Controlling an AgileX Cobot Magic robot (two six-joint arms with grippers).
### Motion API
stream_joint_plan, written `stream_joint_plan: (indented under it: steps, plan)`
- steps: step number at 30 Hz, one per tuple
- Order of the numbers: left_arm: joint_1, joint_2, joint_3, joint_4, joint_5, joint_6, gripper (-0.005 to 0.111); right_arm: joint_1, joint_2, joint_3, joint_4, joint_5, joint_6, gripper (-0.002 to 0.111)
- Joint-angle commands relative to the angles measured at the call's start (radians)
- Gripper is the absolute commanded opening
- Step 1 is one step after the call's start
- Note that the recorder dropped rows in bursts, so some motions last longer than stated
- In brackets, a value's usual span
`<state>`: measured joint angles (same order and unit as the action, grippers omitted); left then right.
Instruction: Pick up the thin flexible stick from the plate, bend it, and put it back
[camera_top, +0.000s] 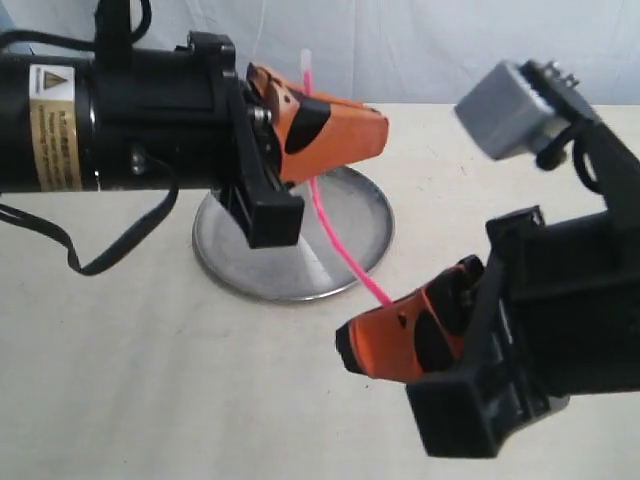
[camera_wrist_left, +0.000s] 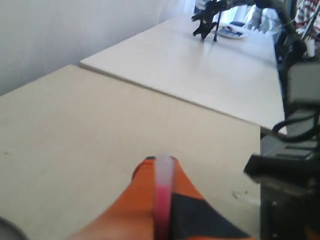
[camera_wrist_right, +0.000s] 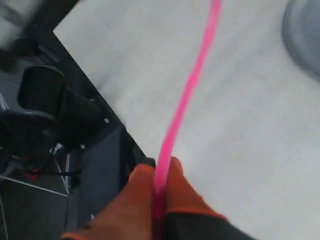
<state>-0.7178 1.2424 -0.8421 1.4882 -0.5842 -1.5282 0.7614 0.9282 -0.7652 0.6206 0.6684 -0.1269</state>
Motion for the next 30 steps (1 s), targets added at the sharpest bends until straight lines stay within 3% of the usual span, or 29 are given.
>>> stream_joint_plan:
  steps: [1,7,12,18,21,26,30]
  plan:
    - [-0.002,0.028,0.082,0.125,-0.029,-0.072,0.0,-0.005,-0.089,-0.021,-0.044,-0.143,-0.008,-0.001]
    - [-0.002,-0.012,0.106,-0.077,-0.258,-0.072,0.0,-0.005,-0.108,-0.026,-0.388,0.01,0.32,-0.001]
    - [-0.002,-0.044,0.044,-0.173,-0.171,0.025,0.0,-0.003,-0.043,-0.026,-0.362,0.092,0.316,-0.001]
    - [-0.002,-0.044,0.016,-0.165,-0.039,0.092,0.0,-0.003,0.03,-0.026,-0.073,0.069,0.047,-0.001]
    - [-0.002,-0.037,0.022,-0.068,-0.009,0.093,0.0,-0.003,0.033,-0.028,0.011,0.029,-0.023,-0.001]
    - [-0.002,-0.026,0.087,0.093,-0.033,-0.041,0.0,-0.003,-0.025,-0.057,-0.016,-0.047,-0.031,-0.001]
    - [-0.002,-0.026,0.13,0.1,-0.137,-0.068,0.0,-0.003,-0.065,-0.072,-0.189,-0.05,0.101,-0.001]
